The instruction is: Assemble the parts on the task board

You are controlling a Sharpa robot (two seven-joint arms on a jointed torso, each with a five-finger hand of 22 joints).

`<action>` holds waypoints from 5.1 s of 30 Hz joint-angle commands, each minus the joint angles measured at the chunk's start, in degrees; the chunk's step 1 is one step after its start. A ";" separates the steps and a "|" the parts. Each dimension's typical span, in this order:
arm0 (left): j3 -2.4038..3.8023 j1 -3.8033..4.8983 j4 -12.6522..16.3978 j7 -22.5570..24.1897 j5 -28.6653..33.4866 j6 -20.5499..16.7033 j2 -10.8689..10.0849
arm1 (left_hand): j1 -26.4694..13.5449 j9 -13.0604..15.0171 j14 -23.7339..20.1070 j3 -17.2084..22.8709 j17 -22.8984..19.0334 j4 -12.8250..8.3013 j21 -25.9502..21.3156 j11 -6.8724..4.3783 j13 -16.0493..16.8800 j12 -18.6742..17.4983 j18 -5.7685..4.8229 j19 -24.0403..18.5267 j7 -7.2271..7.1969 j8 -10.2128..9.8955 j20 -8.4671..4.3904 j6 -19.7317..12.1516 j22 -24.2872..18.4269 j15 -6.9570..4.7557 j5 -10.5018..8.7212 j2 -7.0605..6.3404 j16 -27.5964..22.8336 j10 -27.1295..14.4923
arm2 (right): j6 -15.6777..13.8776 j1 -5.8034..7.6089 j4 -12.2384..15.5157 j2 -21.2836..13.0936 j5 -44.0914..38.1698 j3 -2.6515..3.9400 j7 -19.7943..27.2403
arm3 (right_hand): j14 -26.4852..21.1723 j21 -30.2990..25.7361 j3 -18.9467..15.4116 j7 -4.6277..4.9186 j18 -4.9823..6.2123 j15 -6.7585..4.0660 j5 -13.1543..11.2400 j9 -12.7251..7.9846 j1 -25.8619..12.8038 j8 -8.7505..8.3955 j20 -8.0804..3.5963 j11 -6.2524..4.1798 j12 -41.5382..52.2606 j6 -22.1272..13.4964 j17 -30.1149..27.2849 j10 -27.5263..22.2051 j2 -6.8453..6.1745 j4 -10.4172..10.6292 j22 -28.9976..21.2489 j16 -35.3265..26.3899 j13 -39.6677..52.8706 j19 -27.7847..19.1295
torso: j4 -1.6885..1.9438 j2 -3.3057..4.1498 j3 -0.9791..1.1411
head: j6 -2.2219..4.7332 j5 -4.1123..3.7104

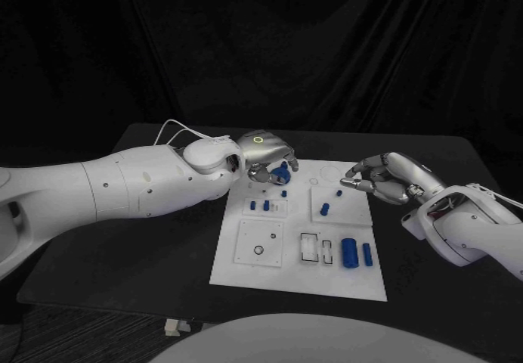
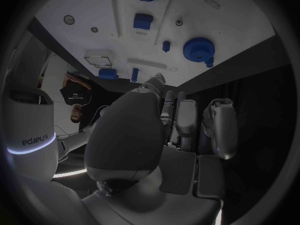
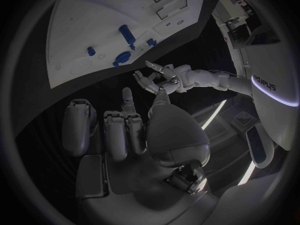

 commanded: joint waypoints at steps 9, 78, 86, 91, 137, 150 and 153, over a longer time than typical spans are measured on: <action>0.05 -1.95 -1.55 -1.58 -4.42 3.65 2.50 | -0.69 -0.48 -1.01 0.09 -1.69 -0.45 -1.28 -0.48 -0.10 1.04 -0.89 -0.16 0.51 1.07 0.00 2.02 10.39 -0.20 0.07 0.20 -0.72 3.09 | -0.38 -0.48 -0.11 0.04 -0.31 0.03 0.32 | 5.42 -0.28 -0.43 -0.16 1.17 0.18 -0.49 0.04 0.13 0.07 -0.19 0.21 0.12 0.37 12.31 5.87 0.12 -0.05 10.54 -0.23 14.95 -0.36 | 0.01 -0.20 0.09 | -0.01 -0.23; 0.06 -5.17 -9.90 -1.63 -5.00 6.39 7.75 | -0.61 -0.45 -1.52 7.29 -6.01 -3.70 -1.81 -1.49 -0.56 -1.99 -0.89 -0.06 1.72 3.84 -0.52 9.30 10.43 -0.76 6.11 0.30 -1.52 14.97 | 0.92 -0.56 -0.43 0.30 -0.31 0.03 -0.84 | 5.25 -0.90 -0.44 -0.21 1.31 0.12 -0.07 -0.01 0.58 0.01 -0.26 0.16 -0.49 0.33 11.65 5.17 0.35 -0.21 10.35 -0.55 13.94 -0.63 | 0.00 -0.15 0.08 | -0.01 -0.02; 0.07 -5.26 -9.21 -0.82 -5.00 3.56 6.93 | -0.01 0.64 -1.03 8.06 -6.83 -5.59 -0.93 -1.76 -0.20 -1.75 -1.07 0.35 1.95 5.72 -0.71 11.59 10.68 -1.07 6.58 1.06 -1.92 18.40 | 0.95 -0.57 -0.42 0.26 -0.31 0.03 -0.93 | 5.25 -0.90 -0.44 -0.21 1.31 0.12 -0.07 -0.01 0.58 0.01 -0.26 0.16 -0.49 0.33 11.65 5.17 0.35 -0.21 10.35 -0.55 13.94 -0.63 | 0.00 -0.15 0.07 | -0.01 -0.03; 0.08 -5.24 -7.27 -0.69 -5.00 1.21 5.16 | 0.00 0.94 -0.63 8.37 -6.98 -6.30 -0.52 -1.64 -0.06 -1.90 -1.15 0.55 2.19 6.13 -0.77 12.12 10.79 -1.00 6.19 0.94 -2.05 20.04 | 1.00 -0.57 -0.43 0.20 -0.31 0.03 -0.99 | 5.23 -1.00 -0.42 -0.21 1.33 0.11 -0.02 -0.01 0.68 0.00 -0.27 0.15 -0.52 0.33 11.55 5.14 0.39 -0.21 10.32 -0.59 13.90 -0.67 | -0.01 -0.18 0.07 | -0.01 0.01; 0.06 -1.75 1.03 -2.47 -4.84 2.33 -5.13 | -1.65 0.95 -0.56 12.80 -11.29 -7.13 -1.92 -1.73 -1.35 -8.35 -0.92 -0.01 2.04 4.87 -0.80 13.04 10.44 -1.17 1.55 -0.87 -5.59 23.45 | 1.49 -1.35 -1.00 0.49 -0.31 0.03 -1.48 | 5.19 -1.20 -0.39 -0.22 1.37 0.10 0.01 -0.02 0.94 -0.01 -0.28 0.14 -0.67 0.33 11.40 4.96 0.49 -0.23 10.26 -0.67 13.65 -0.76 | -0.08 -0.16 0.06 | -0.01 0.37; 0.05 -2.75 -0.48 -2.16 -4.84 4.09 -3.33 | -1.68 0.86 -0.65 12.97 -11.56 -7.20 -2.20 -1.74 -1.34 -8.54 -0.87 -0.12 2.00 4.57 -0.78 12.66 10.38 -1.15 1.55 -0.86 -5.80 23.76 | 1.36 -1.35 -0.78 0.31 -0.31 0.03 -1.48 | 5.19 -1.20 -0.39 -0.22 1.37 0.10 0.01 -0.02 0.94 -0.01 -0.28 0.14 -0.67 0.33 11.40 4.96 0.49 -0.23 10.26 -0.67 13.65 -0.76 | 0.02 -0.16 0.07 | -0.01 0.12; 0.05 -2.88 -0.63 -2.26 -4.84 4.54 -3.23 | -1.70 0.82 -0.66 13.01 -11.58 -7.22 -2.25 -1.75 -1.36 -8.65 -0.86 -0.14 1.97 4.45 -0.77 12.51 10.37 -1.14 1.55 -0.90 -5.83 23.79 | 1.33 -1.35 -0.74 0.23 -0.31 0.03 -1.49 | 5.19 -1.20 -0.39 -0.22 1.37 0.10 0.01 -0.02 0.94 -0.01 -0.28 0.14 -0.67 0.33 11.40 4.96 0.49 -0.23 10.26 -0.67 13.65 -0.76 | -0.01 -0.15 0.07 | -0.01 0.11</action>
